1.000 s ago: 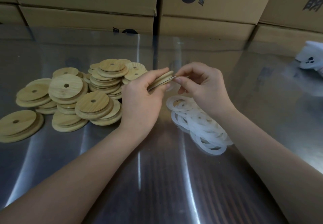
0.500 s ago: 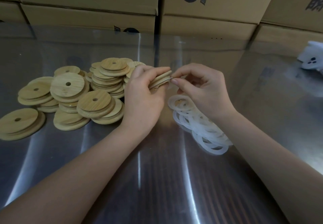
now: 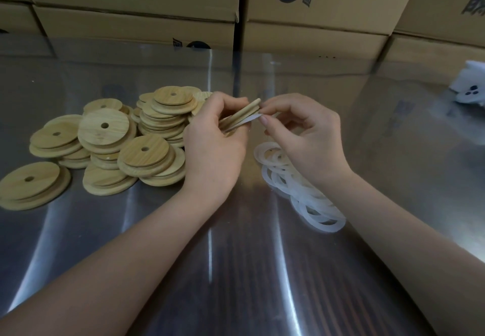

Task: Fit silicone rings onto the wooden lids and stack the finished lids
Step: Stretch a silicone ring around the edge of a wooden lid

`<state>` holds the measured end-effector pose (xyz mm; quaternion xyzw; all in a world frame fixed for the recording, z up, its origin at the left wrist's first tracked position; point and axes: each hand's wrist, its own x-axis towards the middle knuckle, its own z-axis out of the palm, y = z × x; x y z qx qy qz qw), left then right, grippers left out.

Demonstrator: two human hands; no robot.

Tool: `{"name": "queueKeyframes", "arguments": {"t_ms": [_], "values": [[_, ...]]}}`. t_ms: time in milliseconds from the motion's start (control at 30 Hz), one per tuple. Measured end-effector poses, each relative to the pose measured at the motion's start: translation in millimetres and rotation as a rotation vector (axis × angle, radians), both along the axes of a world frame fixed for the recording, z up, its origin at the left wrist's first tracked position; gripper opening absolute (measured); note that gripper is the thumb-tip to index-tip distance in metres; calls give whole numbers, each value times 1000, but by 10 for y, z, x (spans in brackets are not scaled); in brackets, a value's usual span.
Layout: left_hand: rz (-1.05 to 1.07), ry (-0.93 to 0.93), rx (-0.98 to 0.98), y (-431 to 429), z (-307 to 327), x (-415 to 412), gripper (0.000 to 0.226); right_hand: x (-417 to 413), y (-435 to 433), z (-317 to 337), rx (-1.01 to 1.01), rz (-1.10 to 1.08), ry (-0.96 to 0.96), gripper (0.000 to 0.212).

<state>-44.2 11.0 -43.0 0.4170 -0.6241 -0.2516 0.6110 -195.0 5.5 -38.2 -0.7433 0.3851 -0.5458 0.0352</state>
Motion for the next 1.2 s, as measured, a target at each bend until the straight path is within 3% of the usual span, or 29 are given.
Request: {"name": "queueKeyframes", "arguments": {"t_ms": [367, 633, 967, 1200], "values": [[-41, 55, 34, 1, 12, 0, 24, -9, -6, 17, -44, -43, 57, 3], [-32, 36, 11, 18, 27, 11, 43, -28, -5, 35, -55, -67, 95, 3], [-16, -117, -75, 53, 33, -4, 28, -9, 25, 54, -33, -81, 112, 2], [-93, 89, 32, 36, 43, -17, 23, 28, 53, 61, -50, -119, 76, 6]]}}
